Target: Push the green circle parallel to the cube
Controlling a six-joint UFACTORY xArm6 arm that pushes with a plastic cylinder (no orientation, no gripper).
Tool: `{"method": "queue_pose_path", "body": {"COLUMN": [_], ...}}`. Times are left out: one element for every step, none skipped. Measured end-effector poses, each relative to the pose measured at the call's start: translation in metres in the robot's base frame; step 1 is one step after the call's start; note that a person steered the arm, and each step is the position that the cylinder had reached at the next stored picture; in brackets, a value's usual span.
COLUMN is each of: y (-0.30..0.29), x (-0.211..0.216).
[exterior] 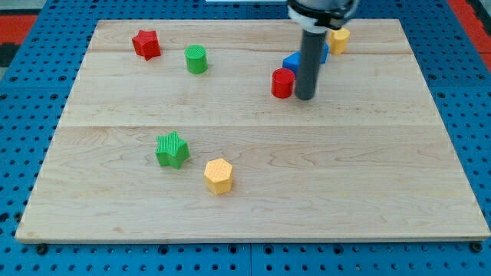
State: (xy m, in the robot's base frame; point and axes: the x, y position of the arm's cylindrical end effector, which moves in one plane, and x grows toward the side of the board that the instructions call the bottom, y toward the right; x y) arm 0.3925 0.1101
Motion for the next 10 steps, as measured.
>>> {"method": "queue_pose_path", "body": {"y": [0.02, -0.044, -0.107, -0.221, -0.282, -0.283, -0.284, -0.259, -0.255, -0.186], "x": [0.109, 0.139, 0.082, 0.035, -0.014, -0.019, -0.02, -0.035, -0.068, -0.12]}}
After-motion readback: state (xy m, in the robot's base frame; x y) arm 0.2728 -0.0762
